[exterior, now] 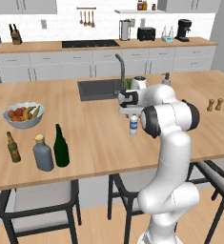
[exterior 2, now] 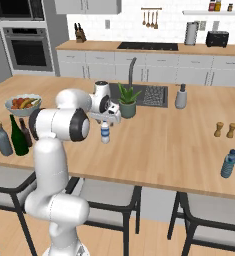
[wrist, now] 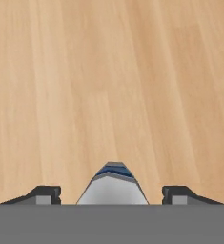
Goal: Move the plastic bottles in the middle to the plastics group, and the glass bottles in the middle to the glass group.
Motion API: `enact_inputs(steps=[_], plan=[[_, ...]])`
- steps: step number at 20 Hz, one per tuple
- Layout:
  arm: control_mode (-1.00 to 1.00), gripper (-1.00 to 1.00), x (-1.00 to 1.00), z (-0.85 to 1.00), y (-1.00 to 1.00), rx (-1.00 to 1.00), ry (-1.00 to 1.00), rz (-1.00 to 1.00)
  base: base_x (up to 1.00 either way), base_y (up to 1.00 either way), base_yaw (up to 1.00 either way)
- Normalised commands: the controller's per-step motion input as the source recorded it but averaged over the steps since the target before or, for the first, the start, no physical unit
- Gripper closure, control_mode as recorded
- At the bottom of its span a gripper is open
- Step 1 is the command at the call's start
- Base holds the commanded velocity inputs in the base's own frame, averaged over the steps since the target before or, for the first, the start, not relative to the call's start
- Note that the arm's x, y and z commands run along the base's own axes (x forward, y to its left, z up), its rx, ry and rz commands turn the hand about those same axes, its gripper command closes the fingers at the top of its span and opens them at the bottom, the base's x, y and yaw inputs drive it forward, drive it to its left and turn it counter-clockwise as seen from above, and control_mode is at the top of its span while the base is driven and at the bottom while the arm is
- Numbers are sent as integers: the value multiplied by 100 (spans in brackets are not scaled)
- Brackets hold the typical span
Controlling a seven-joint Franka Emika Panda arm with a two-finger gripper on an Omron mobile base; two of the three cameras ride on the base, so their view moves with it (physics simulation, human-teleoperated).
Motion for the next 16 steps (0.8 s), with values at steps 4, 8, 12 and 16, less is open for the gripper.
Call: enact_inputs(steps=[4,8,12,16], plan=[[-100,100,-8,-12,-3,0,0,0,0,0,0],[-100,100,-31,-6,-12,0,0,-2,0,0,0],[-100,100,-47,23,-48,0,-13,-1,0,0,0],[-100,100,-66,43,-73,0,-23,0,0,0,0]])
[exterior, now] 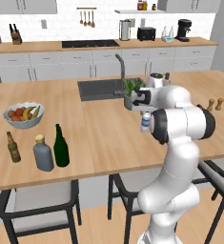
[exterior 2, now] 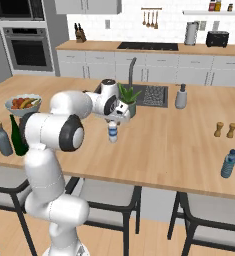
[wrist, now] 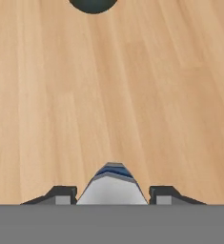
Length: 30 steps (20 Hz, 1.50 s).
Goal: Move the plastic bottles in the middle to the plastics group, and the glass bottles in the middle to the glass group.
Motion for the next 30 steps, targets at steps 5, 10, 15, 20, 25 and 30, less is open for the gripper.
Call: enact_inputs(steps=[5,10,15,20,25,30], plan=[[-100,100,-61,36,-79,0,-8,0,0,0,0],[-100,100,-52,24,-82,-3,0,0,0,0,0],[-100,100,-40,13,-87,-3,0,0,0,0,0],[-100,100,-12,7,-89,-1,0,0,0,0,0],[-100,100,-4,1,-90,0,1,0,0,0,0],[-100,100,0,0,-78,0,3,-1,0,0,0]])
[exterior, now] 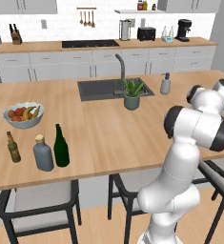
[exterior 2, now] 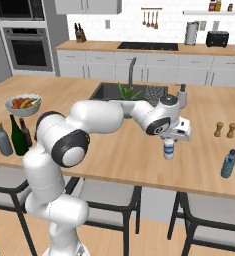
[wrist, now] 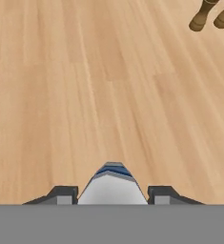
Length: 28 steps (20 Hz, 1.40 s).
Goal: Move the plastic bottles in the middle to the plastics group, and the glass bottles in the middle to the glass group.
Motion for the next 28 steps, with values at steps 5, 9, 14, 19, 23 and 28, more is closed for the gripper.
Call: enact_inputs(steps=[5,9,14,19,23,28], plan=[[-100,100,1,0,-64,0,0,-7,0,0,0],[-100,100,5,0,-60,0,0,-9,0,0,0],[-100,100,2,-10,-43,-4,0,-17,0,0,0],[-100,100,6,-13,-63,-3,7,-21,0,0,0],[-100,100,2,-20,-17,0,8,-23,0,0,0],[-100,100,21,-26,-25,0,2,-29,0,0,0]])
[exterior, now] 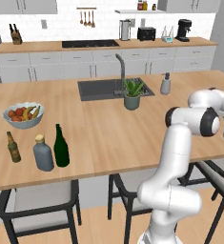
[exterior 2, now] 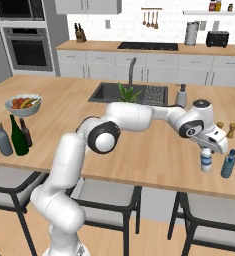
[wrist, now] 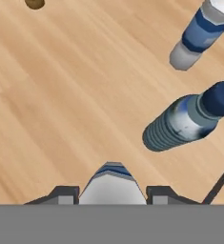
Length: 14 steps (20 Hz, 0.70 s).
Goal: Move the plastic bottles in the middle to the plastics group, and the glass bottles in the middle to the glass group.
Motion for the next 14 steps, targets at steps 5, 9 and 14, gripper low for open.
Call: enact_inputs(steps=[5,9,14], plan=[[-100,100,16,-30,-24,0,0,-24,0,0,0],[-100,100,9,-36,-21,4,0,-21,0,0,0],[-100,100,5,-35,-31,10,0,-14,0,0,0]])
